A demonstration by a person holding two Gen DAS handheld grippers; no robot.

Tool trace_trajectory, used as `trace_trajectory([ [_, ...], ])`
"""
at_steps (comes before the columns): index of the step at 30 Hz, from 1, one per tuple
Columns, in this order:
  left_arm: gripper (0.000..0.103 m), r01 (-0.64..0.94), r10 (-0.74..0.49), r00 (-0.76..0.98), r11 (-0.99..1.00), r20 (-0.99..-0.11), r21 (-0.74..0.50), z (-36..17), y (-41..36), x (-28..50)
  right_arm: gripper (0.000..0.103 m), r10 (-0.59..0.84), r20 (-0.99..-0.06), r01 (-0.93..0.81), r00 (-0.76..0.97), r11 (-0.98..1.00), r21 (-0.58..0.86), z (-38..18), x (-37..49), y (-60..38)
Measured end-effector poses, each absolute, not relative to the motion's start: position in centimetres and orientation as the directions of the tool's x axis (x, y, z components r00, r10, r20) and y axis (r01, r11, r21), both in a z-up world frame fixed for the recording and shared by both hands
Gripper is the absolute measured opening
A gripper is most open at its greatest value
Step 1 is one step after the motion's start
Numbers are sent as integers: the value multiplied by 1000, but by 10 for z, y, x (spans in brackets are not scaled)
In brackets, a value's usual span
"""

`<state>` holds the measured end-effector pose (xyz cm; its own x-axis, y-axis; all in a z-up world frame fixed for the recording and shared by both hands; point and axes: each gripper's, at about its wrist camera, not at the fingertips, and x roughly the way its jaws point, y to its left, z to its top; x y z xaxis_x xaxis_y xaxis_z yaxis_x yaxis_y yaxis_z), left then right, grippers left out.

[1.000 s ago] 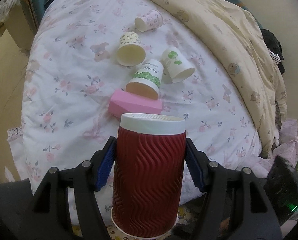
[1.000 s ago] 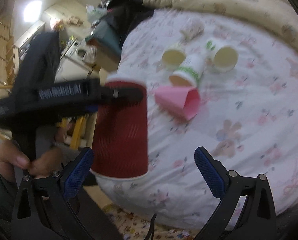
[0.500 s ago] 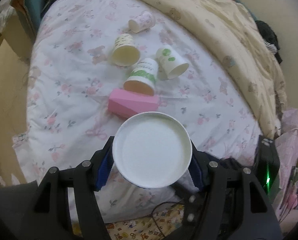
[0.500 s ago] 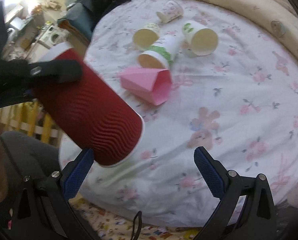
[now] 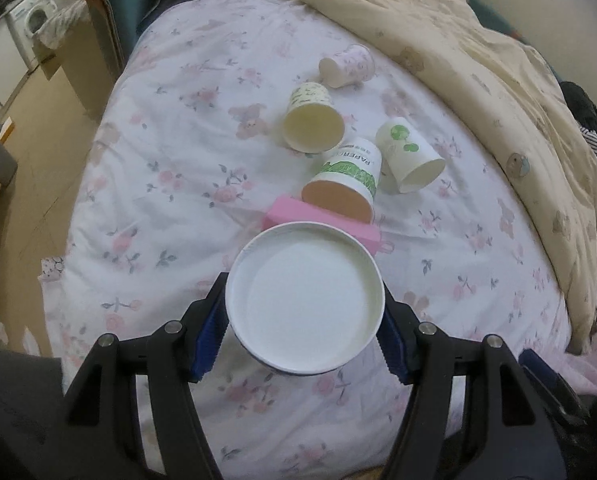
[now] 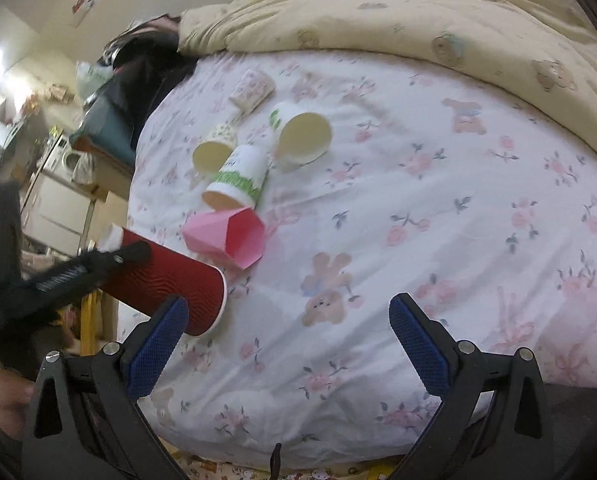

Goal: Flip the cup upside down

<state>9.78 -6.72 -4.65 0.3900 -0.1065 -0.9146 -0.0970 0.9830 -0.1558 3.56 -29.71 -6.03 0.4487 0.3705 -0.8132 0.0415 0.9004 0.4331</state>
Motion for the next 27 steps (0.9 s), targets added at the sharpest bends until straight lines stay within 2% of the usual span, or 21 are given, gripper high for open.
trace_trajectory([
  [9,63,-80,-31,468,994,-883,-77,-68,-95,93,103,368,-812,45,452,900,433,-60,35,-298],
  [21,66,-67,-5,483,997,-876,-43,-77,-102,89,103,358,-819,52,449,904,424,-60,34,-297],
  [23,72,-61,1,468,998,-884,-32,-79,-103,89,103,361,-818,54,448,902,428,-61,35,-297],
  [27,90,-53,4,462,998,-887,-24,-79,-104,86,103,359,-819,55,448,903,426,-61,34,-297],
])
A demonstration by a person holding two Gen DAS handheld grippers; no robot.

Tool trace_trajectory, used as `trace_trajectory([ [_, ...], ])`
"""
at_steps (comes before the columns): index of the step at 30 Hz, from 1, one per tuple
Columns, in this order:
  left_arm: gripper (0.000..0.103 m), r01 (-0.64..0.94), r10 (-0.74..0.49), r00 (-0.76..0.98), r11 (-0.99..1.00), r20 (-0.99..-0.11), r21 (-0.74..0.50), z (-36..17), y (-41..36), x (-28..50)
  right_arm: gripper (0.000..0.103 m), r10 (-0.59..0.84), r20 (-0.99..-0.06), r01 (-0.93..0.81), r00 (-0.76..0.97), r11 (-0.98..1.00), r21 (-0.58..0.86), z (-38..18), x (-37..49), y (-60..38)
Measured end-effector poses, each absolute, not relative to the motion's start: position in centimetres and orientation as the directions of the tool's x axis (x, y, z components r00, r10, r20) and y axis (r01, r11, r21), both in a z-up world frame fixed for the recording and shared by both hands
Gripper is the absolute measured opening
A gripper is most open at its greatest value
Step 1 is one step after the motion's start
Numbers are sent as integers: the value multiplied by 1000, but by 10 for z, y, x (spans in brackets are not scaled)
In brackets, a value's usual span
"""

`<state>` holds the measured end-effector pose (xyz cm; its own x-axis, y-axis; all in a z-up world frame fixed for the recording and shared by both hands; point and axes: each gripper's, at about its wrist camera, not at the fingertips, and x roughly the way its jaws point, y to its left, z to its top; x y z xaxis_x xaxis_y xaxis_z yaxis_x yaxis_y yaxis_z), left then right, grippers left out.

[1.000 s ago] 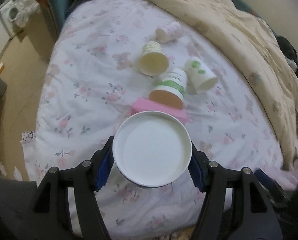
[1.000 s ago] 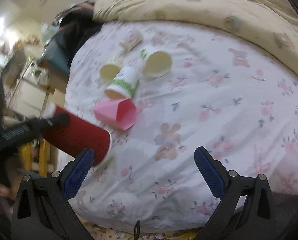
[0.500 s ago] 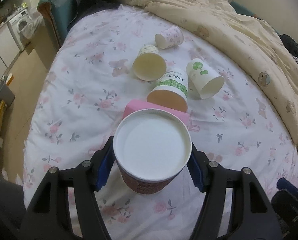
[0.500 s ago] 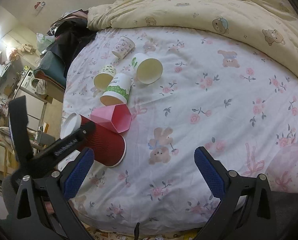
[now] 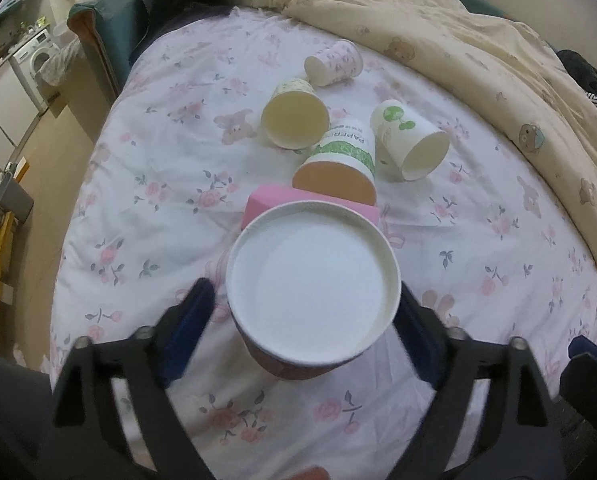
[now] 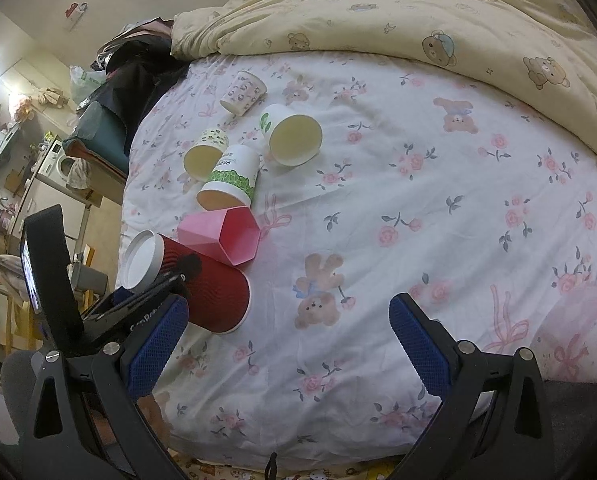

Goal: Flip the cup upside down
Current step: 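Lower the red cup beside the pink block and open the left gripper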

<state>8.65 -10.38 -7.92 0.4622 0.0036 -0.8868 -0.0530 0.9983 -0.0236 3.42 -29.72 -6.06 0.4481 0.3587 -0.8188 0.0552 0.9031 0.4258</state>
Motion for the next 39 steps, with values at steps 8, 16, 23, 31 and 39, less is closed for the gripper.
trace_trajectory([
  [8,91,-45,-3,483,999,-875,-28,-64,-100,76,103,359,-815,53,454,903,427,-60,34,-299],
  [16,103,-19,-41,575,998,-817,-63,-17,-81,54,103,365,-794,51,487,895,443,-53,33,-301],
  [23,103,-16,-54,656,996,-753,-84,30,-50,37,103,371,-747,12,551,892,452,-38,27,-298],
  [31,103,-3,-2,719,1000,-695,-5,48,-17,-5,103,283,-687,-86,669,948,307,-2,-1,-278],
  [39,103,-15,23,724,1000,-689,18,33,-6,-44,103,276,-655,-172,703,960,219,12,-37,-245],
])
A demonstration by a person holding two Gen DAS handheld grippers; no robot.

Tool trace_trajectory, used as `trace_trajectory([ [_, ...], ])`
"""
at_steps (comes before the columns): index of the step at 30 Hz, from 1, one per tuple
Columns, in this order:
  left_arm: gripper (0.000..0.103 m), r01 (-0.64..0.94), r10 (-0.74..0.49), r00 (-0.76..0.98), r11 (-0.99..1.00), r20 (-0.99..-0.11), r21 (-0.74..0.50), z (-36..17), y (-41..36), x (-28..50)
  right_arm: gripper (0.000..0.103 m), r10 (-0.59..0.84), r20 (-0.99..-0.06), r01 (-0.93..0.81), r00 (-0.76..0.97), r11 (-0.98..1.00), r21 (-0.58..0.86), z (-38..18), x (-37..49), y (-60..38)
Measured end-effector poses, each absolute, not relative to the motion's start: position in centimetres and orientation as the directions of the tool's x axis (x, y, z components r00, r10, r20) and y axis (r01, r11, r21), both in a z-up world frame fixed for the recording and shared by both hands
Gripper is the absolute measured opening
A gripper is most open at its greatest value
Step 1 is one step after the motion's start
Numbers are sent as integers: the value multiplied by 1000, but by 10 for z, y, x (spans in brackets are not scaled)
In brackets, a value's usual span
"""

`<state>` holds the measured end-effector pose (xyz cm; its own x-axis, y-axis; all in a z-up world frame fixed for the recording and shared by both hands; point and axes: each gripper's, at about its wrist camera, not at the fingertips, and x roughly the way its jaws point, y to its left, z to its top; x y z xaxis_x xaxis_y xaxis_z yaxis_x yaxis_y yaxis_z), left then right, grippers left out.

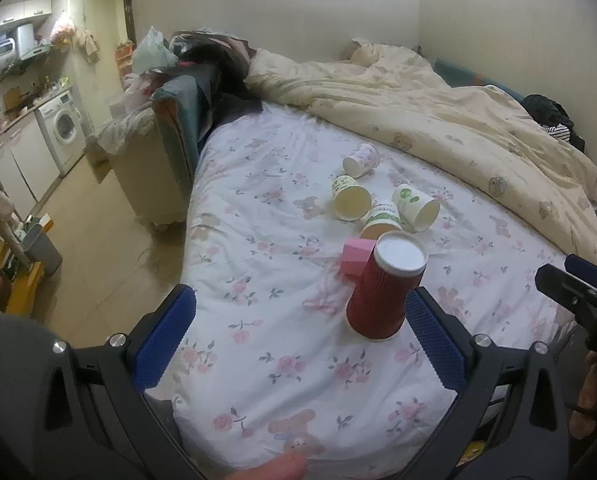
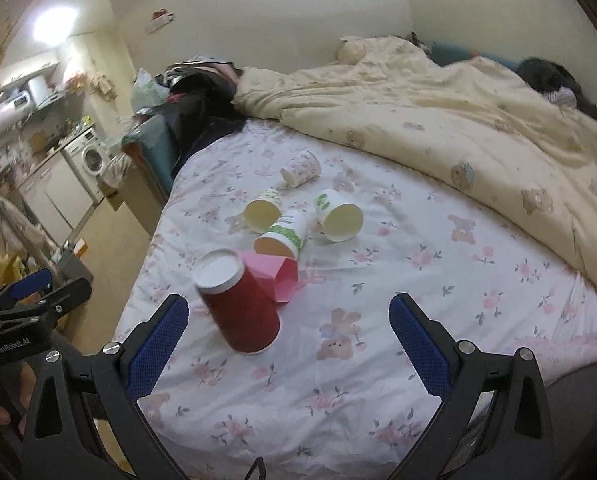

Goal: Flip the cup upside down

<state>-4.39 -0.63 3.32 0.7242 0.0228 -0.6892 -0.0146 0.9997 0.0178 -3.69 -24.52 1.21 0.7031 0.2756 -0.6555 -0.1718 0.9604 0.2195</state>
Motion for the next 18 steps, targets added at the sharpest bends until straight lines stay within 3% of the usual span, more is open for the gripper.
trace_trajectory([
  [11,103,-41,50,775,999,-630,28,23,-7,-63,103,264,-636,-191,725,964,183,-9,-58,-219],
  [18,103,-52,28,748,999,-663,-16,17,-2,-58,103,249,-642,-172,725,968,181,-12,-56,-220],
])
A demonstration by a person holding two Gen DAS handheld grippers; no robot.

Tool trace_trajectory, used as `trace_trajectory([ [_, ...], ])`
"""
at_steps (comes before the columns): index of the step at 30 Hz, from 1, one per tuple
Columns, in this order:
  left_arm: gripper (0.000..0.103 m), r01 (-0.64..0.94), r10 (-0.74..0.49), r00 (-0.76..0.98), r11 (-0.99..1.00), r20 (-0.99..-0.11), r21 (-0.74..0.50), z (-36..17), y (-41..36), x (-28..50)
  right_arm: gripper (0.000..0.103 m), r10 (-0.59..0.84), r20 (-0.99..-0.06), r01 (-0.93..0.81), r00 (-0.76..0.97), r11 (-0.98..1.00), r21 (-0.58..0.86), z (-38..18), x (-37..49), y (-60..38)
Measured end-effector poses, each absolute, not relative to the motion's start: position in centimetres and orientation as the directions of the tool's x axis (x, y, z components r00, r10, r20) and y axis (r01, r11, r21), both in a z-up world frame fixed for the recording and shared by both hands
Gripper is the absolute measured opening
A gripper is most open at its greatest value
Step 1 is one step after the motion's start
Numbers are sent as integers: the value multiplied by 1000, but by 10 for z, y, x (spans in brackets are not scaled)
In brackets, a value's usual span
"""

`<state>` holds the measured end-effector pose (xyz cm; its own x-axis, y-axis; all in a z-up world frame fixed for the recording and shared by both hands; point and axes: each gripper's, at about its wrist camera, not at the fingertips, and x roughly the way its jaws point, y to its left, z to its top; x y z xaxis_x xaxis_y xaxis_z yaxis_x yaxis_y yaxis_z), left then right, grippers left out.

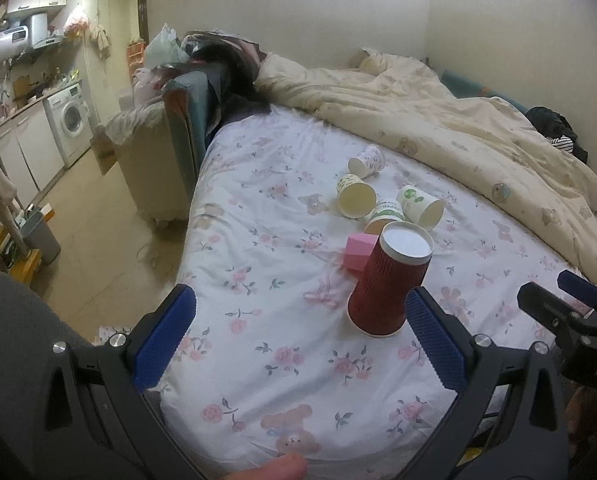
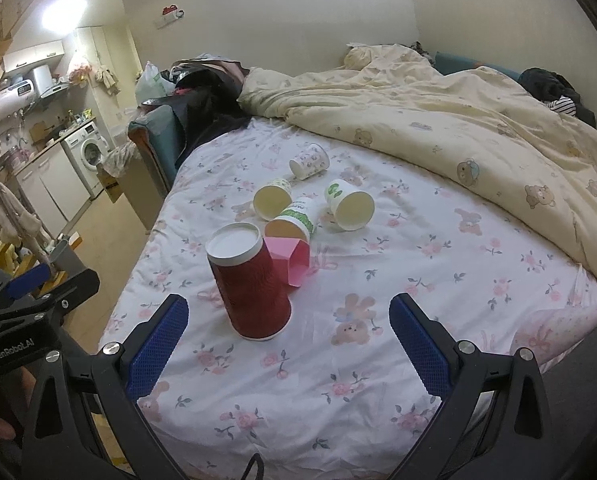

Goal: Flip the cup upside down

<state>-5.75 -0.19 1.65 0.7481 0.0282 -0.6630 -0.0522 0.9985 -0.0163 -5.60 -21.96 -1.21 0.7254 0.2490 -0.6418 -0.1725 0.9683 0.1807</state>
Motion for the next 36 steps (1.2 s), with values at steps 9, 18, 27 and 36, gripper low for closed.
trace_trajectory([
  [9,103,-43,23,743,999,-669,-13,13,-4,-57,103,235,-643,-147,729,971,188,-13,-55,-225],
  [18,103,-40,22,745,999,-667,-12,13,-5,-56,103,237,-642,-147,729,970,191,-14,-53,-225],
  [27,103,-38,21,745,999,-667,-10,11,-8,-56,103,238,-645,-149,726,970,191,-15,-53,-225],
  [36,103,-36,21,744,999,-668,-9,11,-8,-55,103,238,-647,-150,724,970,190,-15,-53,-223],
])
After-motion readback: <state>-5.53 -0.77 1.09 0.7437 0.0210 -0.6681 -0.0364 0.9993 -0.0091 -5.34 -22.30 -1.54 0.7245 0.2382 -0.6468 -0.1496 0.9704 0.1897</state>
